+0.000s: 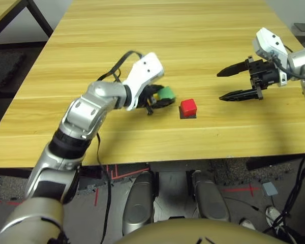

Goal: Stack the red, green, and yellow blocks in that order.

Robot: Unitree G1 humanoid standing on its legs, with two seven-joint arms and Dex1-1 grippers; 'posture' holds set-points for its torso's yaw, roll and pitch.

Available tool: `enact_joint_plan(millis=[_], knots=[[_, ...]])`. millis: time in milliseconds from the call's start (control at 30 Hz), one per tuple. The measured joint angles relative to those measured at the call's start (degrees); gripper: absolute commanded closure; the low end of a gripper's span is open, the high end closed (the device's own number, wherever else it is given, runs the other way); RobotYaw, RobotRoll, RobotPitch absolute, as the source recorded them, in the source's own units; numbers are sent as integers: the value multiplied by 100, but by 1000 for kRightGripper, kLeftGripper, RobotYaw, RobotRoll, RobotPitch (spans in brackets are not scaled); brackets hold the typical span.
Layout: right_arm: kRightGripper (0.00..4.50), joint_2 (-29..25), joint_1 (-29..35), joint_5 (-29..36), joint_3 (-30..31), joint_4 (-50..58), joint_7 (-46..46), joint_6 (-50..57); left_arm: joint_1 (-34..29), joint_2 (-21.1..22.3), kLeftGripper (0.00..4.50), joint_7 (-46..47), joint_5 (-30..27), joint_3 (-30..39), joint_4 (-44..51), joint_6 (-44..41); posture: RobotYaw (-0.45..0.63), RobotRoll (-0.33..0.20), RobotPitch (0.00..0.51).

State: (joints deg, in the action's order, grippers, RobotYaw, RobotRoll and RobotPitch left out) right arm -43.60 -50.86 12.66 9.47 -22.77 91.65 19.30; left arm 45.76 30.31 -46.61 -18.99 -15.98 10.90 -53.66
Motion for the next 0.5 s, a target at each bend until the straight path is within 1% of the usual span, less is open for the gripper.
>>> enact_joint_plan(millis=[267, 500], knots=[[0, -54, 286, 159, -109, 421, -119, 240, 277, -587, 2428, 96, 168, -480, -565, -68, 171, -73, 149], [0, -147, 417, 209, -130, 644, -212, 415, 260, -662, 2428, 89, 264, -599, -726, -63, 167, -76, 151]])
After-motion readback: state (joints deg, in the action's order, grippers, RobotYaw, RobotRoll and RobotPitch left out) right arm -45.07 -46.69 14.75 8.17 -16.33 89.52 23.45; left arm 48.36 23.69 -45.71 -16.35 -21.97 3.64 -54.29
